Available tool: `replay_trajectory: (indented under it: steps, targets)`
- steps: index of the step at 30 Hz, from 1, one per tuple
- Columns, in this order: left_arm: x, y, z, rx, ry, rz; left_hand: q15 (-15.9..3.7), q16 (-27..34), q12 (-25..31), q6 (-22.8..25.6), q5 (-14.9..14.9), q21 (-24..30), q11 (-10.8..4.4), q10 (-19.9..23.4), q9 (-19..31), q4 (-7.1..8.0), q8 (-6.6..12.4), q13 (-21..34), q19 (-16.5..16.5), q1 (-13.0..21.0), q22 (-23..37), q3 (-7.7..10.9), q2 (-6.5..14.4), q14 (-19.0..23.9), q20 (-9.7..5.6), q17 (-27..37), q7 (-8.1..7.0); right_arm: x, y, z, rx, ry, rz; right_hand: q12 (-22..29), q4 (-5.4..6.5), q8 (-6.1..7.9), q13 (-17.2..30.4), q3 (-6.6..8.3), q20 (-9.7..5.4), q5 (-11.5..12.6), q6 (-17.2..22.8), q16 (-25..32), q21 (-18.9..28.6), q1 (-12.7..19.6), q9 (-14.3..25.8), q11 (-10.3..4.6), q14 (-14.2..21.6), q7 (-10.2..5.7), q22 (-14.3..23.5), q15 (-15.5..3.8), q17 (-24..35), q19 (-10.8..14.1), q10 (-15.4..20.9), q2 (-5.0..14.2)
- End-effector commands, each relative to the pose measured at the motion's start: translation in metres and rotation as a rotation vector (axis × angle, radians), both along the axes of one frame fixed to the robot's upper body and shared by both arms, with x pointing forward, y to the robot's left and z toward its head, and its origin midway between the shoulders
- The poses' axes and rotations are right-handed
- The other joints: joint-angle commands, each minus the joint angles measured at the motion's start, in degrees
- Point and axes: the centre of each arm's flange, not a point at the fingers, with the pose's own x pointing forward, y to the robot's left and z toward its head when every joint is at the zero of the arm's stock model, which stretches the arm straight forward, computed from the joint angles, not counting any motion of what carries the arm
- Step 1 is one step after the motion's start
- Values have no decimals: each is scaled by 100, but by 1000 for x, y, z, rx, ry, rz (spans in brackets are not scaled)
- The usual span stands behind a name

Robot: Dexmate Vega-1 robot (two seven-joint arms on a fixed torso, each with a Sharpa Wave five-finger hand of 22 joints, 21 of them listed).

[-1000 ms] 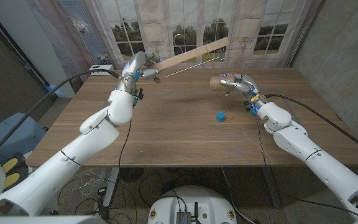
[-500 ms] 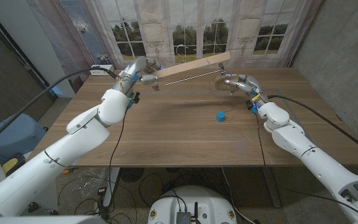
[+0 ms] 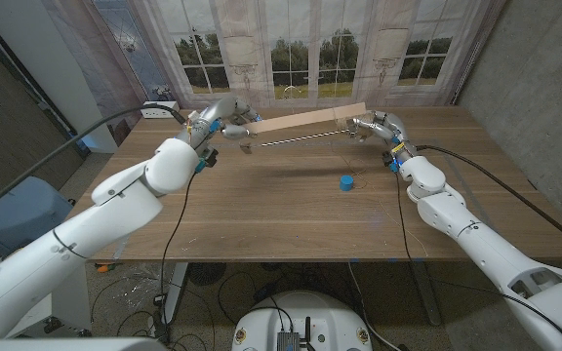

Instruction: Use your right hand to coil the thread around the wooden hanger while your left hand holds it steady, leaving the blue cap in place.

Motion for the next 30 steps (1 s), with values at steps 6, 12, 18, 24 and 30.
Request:
replay_trajectory:
  steps: [6,12,18,24,30]
  targets:
    - [-2,4,-6,64,139,-67,-1221,-12,-38,556,26,69,3,38,133,151,35,26,-47,224,19,178,345,959,-448,14,69,22,19,40,-63,-62,15,418,26,-3,591,28,-643,42,297,-28,66,1732,16,354,1588,233,-14,-1838,31,-562,403,1730]
    - [-4,5,-8,84,171,-62,-1224,-18,-47,560,26,83,-3,31,131,148,27,43,-61,217,18,181,341,973,-449,24,75,27,23,56,-82,-90,15,413,28,-7,588,29,-642,42,291,-42,98,1731,19,355,1589,236,-32,-1839,46,-576,400,1730]
    - [-5,7,-11,116,220,-42,-1222,-36,-53,551,26,98,-24,33,146,147,25,60,-74,211,18,183,337,961,-448,29,62,28,29,71,-95,-123,17,414,31,-9,595,30,-641,43,292,-58,133,1729,22,336,1589,229,-53,-1838,62,-596,398,1729]
    - [-3,8,-14,142,257,-9,-1223,-52,-65,539,27,111,-30,36,163,146,23,64,-88,207,17,188,338,954,-449,34,67,27,38,85,-120,-154,23,410,33,-11,595,30,-640,44,291,-74,165,1726,25,337,1588,220,-73,-1839,75,-612,393,1727]
    - [-5,9,-17,163,271,46,-1223,-55,-67,539,28,123,-42,39,165,144,18,83,-102,204,17,192,337,967,-448,46,52,24,48,96,-148,-182,38,413,37,-11,603,31,-640,44,294,-88,197,1723,27,312,1592,217,-93,-1839,90,-631,396,1728]
